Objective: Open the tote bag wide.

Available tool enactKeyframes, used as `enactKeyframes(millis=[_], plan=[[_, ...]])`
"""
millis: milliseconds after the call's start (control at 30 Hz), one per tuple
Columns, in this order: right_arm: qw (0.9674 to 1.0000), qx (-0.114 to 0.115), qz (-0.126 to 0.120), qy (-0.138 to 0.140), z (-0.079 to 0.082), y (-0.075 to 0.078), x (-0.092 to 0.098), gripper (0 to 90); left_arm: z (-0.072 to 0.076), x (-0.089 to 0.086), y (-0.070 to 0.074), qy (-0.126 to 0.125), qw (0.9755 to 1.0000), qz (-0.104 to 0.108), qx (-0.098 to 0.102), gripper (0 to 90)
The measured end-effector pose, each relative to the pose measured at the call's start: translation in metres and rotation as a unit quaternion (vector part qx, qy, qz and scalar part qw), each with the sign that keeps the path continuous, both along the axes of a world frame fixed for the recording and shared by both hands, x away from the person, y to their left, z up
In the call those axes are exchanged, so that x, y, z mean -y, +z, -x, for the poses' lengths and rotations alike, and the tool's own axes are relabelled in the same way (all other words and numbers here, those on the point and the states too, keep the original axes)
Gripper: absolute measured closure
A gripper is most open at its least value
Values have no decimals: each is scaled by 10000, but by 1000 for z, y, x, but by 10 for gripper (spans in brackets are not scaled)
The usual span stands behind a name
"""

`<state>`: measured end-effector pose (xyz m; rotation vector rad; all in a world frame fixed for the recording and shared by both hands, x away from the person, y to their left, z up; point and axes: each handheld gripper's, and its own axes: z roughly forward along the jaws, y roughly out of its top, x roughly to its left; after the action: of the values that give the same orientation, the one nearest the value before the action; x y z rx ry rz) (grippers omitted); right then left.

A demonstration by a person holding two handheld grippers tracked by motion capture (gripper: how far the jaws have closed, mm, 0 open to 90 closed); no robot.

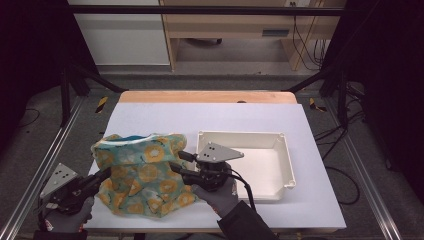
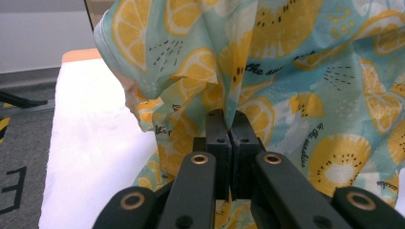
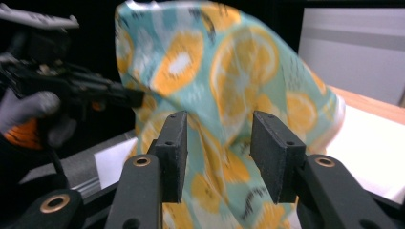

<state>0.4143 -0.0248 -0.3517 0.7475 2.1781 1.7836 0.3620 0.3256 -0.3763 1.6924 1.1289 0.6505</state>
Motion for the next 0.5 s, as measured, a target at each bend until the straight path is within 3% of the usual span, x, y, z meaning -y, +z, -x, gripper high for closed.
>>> enactKeyframes(millis=[33, 100, 133, 200, 333, 367, 500], plan=[[10000, 6, -39, 28, 0, 3, -1, 591, 0, 0, 0, 3, 10000, -1, 6, 883], [9999, -4, 97, 47, 0, 7, -4, 803, 1, -1, 2, 48, 9999, 54, 73, 830], [9999, -4, 97, 47, 0, 7, -4, 803, 1, -1, 2, 48, 9999, 54, 73, 806], [9997, 5, 247, 0, 1, 6, -7, 896, 2, -4, 5, 80, 9998, 122, 152, 773], [9997, -13, 216, 84, 1, 5, -7, 900, 10, -7, 22, 157, 9983, 253, 504, 586], [9997, -13, 216, 84, 1, 5, -7, 900, 10, -7, 22, 157, 9983, 253, 504, 549], [9997, -19, 213, 101, 2, 6, -7, 900, 11, -7, 41, 161, 9973, 244, 679, 490]])
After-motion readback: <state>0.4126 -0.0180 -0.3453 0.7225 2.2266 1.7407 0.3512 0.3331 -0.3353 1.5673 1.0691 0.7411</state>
